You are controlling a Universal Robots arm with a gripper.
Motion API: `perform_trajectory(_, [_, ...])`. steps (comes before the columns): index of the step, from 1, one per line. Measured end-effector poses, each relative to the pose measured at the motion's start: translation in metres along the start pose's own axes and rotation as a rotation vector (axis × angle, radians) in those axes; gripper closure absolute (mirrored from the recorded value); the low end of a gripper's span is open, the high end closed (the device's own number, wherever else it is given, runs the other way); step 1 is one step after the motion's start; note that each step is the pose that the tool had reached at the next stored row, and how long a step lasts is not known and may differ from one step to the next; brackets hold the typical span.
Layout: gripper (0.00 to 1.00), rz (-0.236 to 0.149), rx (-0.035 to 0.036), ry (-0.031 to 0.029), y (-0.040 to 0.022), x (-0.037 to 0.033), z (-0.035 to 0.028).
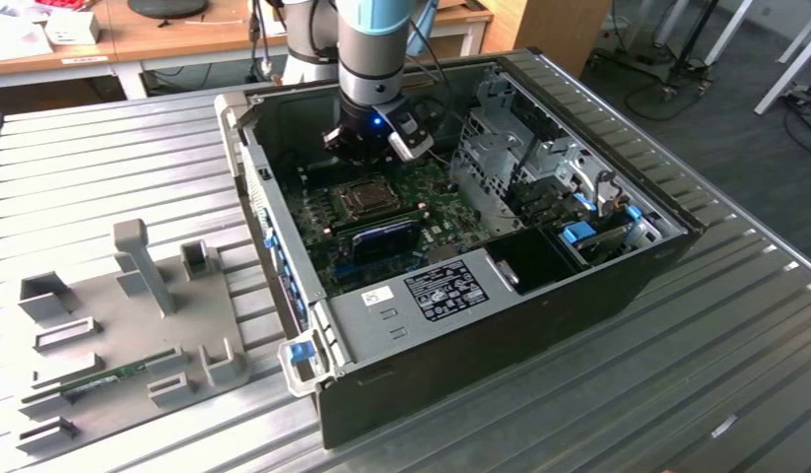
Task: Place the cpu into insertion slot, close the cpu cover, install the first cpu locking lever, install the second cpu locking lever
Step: 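Install the first cpu locking lever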
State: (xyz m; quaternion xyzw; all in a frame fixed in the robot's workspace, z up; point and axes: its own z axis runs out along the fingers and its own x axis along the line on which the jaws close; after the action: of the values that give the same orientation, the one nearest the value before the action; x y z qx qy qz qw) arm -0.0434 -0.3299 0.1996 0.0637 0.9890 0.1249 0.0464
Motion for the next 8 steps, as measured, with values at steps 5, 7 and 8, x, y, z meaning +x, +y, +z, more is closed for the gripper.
perform_trajectory(5, [0.9,0.0,0.0023,-0.0002,-0.0004,-0.0005,0.0018])
perform_trajectory(7, [0.9,0.0,0.0035,-0.0004,-0.0005,-0.0007,0.0025])
perform_trajectory(8, [0.9,0.0,0.004,-0.0005,-0.0006,-0.0007,0.0029])
